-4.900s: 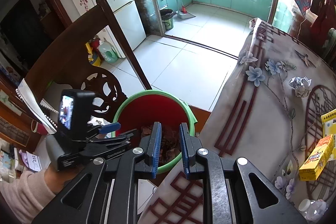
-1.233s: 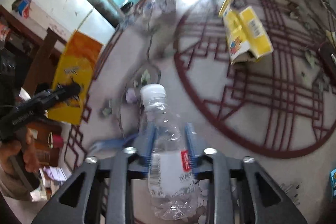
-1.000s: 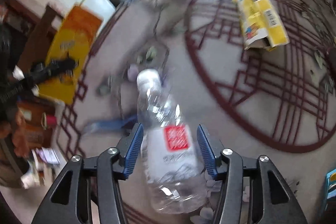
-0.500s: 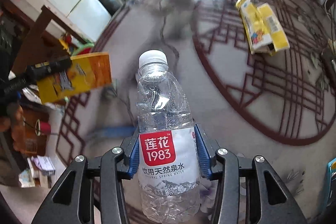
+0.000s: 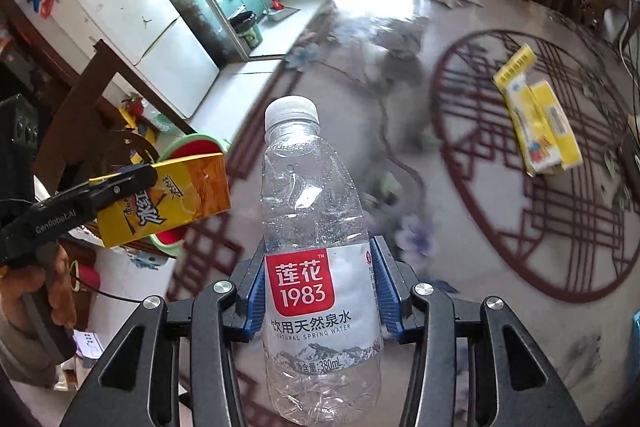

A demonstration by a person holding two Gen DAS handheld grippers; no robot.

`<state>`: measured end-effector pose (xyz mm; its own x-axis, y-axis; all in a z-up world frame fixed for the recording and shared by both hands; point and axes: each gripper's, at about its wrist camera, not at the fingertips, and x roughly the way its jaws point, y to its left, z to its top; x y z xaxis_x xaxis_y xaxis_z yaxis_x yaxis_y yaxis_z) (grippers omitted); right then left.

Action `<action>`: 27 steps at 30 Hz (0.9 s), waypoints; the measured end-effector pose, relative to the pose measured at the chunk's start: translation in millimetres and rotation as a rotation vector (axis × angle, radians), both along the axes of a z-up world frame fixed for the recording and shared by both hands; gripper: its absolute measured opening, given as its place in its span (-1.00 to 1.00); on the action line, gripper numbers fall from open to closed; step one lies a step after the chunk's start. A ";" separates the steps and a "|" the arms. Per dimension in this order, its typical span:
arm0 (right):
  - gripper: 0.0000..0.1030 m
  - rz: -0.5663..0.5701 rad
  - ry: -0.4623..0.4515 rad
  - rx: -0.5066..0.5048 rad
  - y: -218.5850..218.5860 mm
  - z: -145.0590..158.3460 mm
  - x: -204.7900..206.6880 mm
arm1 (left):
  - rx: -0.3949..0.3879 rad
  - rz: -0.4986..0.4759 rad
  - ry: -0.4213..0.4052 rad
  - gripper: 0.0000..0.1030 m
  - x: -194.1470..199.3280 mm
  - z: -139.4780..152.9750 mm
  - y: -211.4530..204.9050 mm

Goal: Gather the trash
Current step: 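Carry the yellow juice box and water bottle over the red bucket, then open the left tool to drop the juice box while the right tool releases the bottle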

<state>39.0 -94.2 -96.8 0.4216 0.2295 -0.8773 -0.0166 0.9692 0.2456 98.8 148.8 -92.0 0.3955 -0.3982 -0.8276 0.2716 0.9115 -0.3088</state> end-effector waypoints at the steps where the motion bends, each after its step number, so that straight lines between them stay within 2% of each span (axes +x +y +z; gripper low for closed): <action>1: -0.14 0.008 -0.005 -0.006 9.1 1.2 3.6 | 0.003 0.008 -0.001 -0.30 1.8 -0.6 8.7; 14: -0.14 0.152 -0.013 -0.002 122.4 -2.8 54.5 | 0.045 0.179 0.018 -0.30 19.1 -21.9 110.3; 18: -0.14 0.197 -0.008 0.015 155.5 -9.3 73.3 | 0.065 0.226 0.044 -0.30 23.1 -33.7 131.3; 27: -0.13 0.271 0.035 0.058 210.5 -37.9 106.0 | 0.102 0.267 0.095 -0.30 33.2 -60.4 154.9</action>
